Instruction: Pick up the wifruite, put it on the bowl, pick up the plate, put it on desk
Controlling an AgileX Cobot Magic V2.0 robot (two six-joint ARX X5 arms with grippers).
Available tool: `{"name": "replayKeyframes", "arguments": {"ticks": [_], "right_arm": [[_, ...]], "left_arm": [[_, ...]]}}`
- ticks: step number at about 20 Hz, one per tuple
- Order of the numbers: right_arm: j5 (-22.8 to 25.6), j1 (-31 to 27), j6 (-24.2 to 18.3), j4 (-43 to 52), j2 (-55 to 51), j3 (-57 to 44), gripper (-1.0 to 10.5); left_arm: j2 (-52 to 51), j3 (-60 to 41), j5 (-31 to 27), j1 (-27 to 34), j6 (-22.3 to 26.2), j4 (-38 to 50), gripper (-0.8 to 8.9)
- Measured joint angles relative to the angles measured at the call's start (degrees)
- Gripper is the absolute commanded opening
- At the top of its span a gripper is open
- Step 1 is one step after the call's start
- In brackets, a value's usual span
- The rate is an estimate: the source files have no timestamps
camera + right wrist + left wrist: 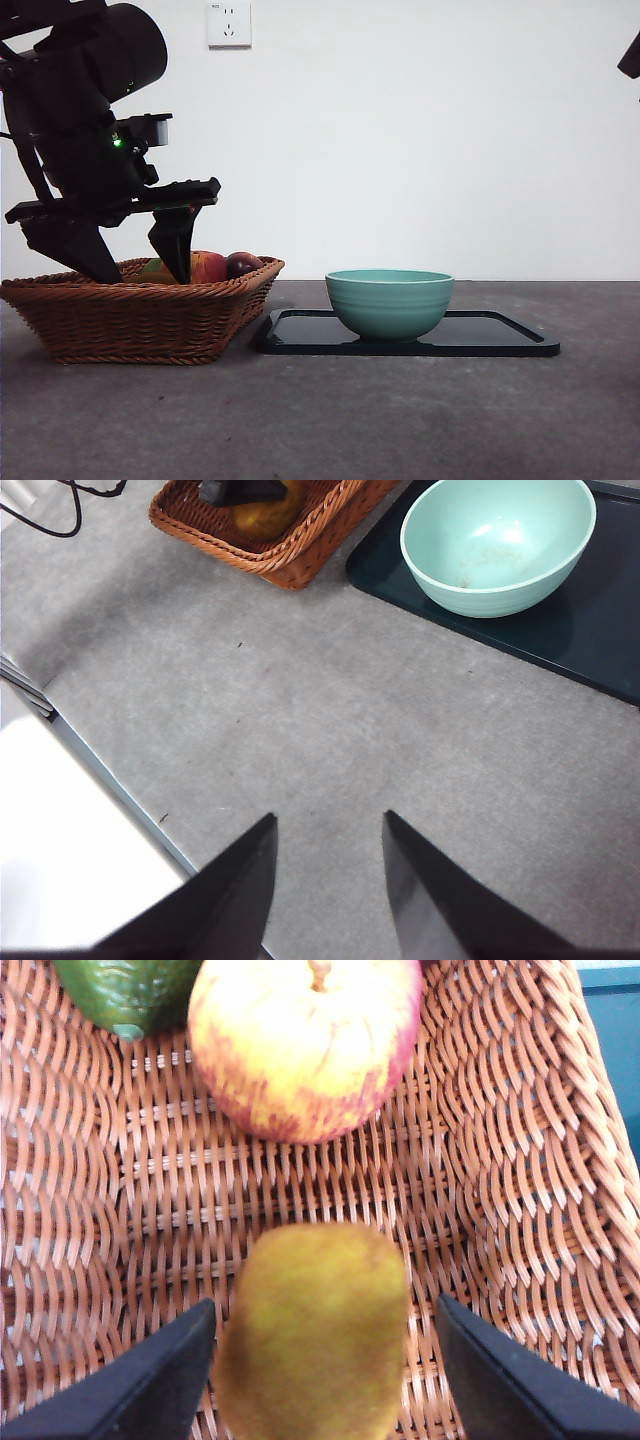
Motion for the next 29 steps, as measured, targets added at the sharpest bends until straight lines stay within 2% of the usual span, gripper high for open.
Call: {"name": "replayKeyframes", "arguments": {"ticks": [8, 15, 21, 25, 29], "right_arm": [[-0.02, 0.0, 0.0, 0.0, 0.0, 0.0, 1.7], [0.0, 0.0, 0.0, 0.0, 0.0, 0.0, 1.7], [0.0, 0.0, 0.0, 0.0, 0.0, 0.0, 1.7], [0.0, 0.0, 0.0, 0.0, 0.0, 0.0, 1.7], [0.0, 0.0, 0.0, 0.0, 0.0, 0.0, 1.7]], "left_arm": [[-13.84, 0.0, 0.85, 0.0, 0.33, -4.81, 3.52], [-27.43, 0.0, 14.51, -0.04, 3.04, -14.34, 3.52], [-33.81, -0.02, 31.1, -0.04, 7.74, -23.12, 3.52], [-34.77, 0.0, 33.09, -0.11, 10.95, -29.48, 3.52], [-34.77, 0.0, 33.09, -0.11, 12.7, -30.88, 3.48]]}}
